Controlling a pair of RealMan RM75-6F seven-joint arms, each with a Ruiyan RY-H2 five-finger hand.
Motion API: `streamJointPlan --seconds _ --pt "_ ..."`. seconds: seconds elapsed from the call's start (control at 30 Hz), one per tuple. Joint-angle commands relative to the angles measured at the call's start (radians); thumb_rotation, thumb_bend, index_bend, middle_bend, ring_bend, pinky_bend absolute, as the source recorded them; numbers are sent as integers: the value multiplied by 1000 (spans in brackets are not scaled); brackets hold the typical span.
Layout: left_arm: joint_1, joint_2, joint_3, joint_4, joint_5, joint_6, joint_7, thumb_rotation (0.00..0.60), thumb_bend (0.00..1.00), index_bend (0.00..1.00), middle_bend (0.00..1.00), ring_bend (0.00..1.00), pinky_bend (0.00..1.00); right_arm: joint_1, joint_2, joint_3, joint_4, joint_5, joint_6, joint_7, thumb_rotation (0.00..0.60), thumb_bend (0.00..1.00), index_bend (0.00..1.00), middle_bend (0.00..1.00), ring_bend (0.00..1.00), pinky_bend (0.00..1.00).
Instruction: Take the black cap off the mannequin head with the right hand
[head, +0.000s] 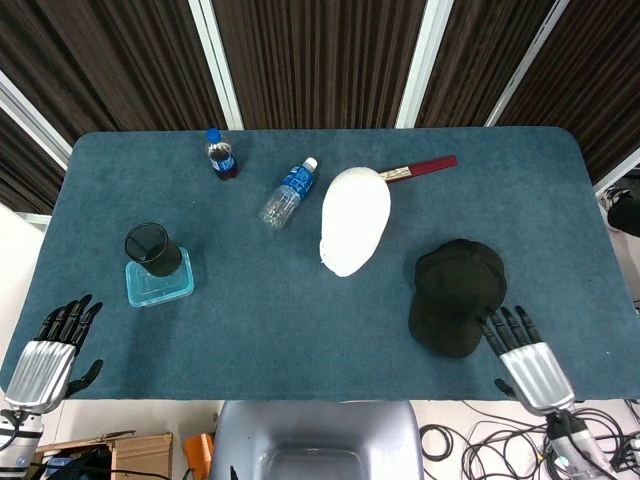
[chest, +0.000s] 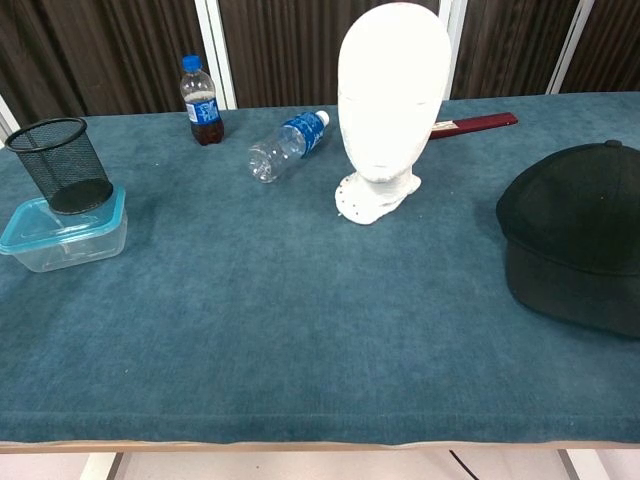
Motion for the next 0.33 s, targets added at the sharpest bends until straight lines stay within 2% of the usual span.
streamJointPlan --seconds 0.03,0.13,0.33 --pt "0 0 -1 0 -4 -3 3 600 320 0 6 61 127 -143 -7 66 51 74 181 206 600 0 0 0 0 0" --pt "-1 1 -3 -6 -13 -9 12 600 320 0 6 61 127 -158 -8 96 75 117 181 273 600 0 0 0 0 0" --pt "2 1 -4 -11 -16 -6 19 600 320 0 6 61 127 -166 -5 114 91 92 178 298 600 0 0 0 0 0"
